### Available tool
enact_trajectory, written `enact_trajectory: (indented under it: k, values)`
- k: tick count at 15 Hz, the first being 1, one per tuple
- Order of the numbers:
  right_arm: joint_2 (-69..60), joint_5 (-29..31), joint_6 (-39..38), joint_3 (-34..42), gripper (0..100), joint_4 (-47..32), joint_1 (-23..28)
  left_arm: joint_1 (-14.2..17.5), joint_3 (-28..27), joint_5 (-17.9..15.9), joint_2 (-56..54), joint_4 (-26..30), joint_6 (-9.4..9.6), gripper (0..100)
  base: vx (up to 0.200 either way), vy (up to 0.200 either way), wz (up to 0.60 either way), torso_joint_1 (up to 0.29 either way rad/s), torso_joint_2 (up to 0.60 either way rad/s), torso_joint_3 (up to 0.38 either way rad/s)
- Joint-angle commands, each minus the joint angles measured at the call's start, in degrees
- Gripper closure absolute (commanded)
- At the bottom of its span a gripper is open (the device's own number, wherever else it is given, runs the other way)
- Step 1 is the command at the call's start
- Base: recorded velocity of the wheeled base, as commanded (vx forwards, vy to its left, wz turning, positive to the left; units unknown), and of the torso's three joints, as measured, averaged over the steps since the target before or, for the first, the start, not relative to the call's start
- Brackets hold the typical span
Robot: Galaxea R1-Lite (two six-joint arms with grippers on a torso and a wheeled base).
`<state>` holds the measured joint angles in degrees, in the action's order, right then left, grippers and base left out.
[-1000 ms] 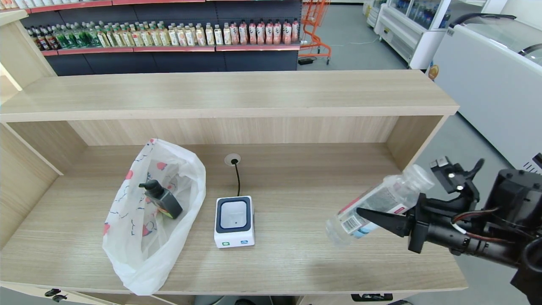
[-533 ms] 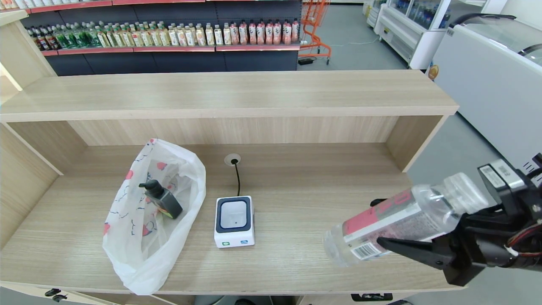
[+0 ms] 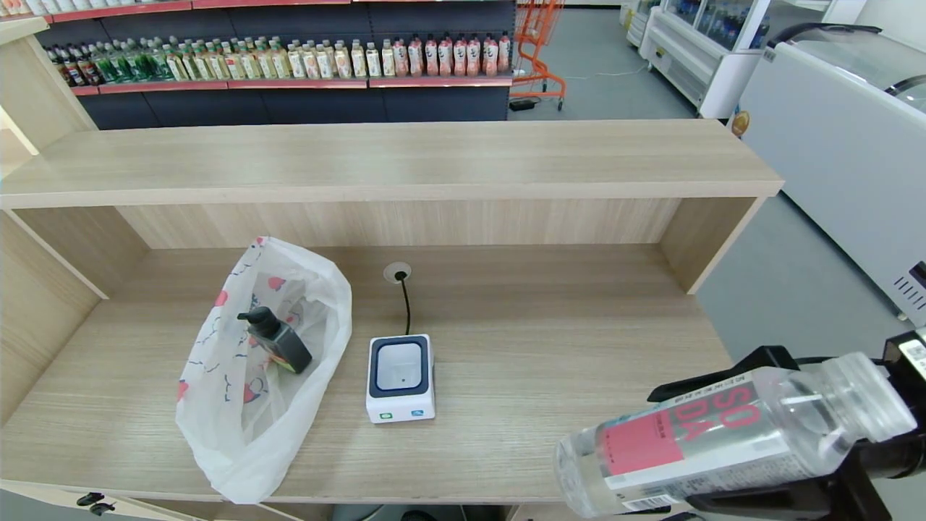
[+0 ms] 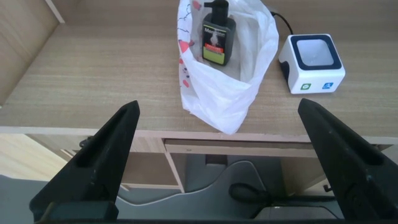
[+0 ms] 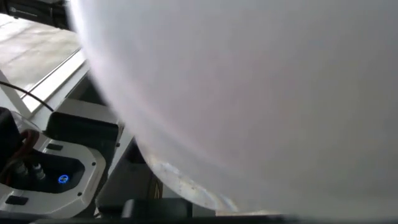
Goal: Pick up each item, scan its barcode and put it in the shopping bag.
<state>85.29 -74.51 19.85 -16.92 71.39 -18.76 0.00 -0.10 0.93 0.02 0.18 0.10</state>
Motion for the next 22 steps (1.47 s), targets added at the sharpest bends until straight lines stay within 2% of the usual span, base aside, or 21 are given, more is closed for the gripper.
enact_trajectory:
  k: [1,3,6,9,15,22]
  values:
    - [-0.1,-1.2,0.3,0.0,100,-0.1,0.0,0.0,0.0,0.0,0.0,0.0,-0.01,0,0.0,0.0,0.0,0.0,0.0,0.0]
    - [0.1,-0.8,0.3,0.2,100,-0.3,0.0,0.0,0.0,0.0,0.0,0.0,-0.01,0,0.0,0.0,0.0,0.0,0.0,0.0]
    - [-1.6,8.0,-1.8,-1.2,100,-7.9,-0.2,0.0,0.0,0.0,0.0,0.0,-0.01,0,0.0,0.0,0.0,0.0,0.0,0.0]
    - [-3.4,12.6,-6.1,-3.7,100,-13.5,-0.8,0.0,0.0,0.0,0.0,0.0,-0.01,0,0.0,0.0,0.0,0.0,0.0,0.0]
    - [-2.8,19.8,-9.5,-6.8,100,-20.9,-8.2,0.0,0.0,0.0,0.0,0.0,-0.01,0,0.0,0.0,0.0,0.0,0.0,0.0]
    - [-2.9,20.6,-13.4,-7.8,100,-21.1,-9.5,0.0,0.0,0.0,0.0,0.0,-0.01,0,0.0,0.0,0.0,0.0,0.0,0.0]
